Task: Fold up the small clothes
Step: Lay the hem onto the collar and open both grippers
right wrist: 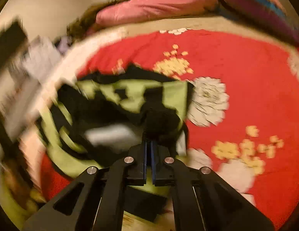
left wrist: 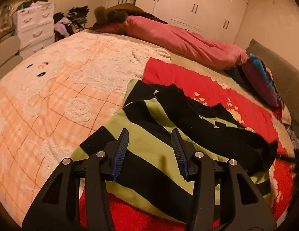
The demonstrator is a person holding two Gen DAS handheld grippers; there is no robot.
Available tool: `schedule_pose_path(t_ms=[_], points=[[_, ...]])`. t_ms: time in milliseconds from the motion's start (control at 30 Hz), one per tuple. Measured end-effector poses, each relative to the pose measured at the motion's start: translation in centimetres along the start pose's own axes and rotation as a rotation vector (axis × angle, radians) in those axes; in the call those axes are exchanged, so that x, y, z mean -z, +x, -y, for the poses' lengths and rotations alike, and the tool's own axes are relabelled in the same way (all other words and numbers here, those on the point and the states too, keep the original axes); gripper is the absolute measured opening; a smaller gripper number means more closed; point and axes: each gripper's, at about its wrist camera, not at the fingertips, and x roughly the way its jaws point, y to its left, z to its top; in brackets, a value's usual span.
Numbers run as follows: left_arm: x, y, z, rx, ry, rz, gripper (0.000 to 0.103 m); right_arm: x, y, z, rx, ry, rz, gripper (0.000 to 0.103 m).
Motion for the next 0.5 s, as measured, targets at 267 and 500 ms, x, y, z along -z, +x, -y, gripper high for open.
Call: schedule_pose_path(t_ms=[267, 500], points=[[0.5, 0.9, -0.1, -0.024, 0.02, -0.014, 0.041, -4.5, 2.8, 5.5, -0.072, 0.437, 0.05, 0.005], [0.5, 1.2, -0.3, -0.035, 0.017, -0.017, 0.045, -3.6, 0.6, 5.9, -0.027, 0.349, 0.171, 0.055]])
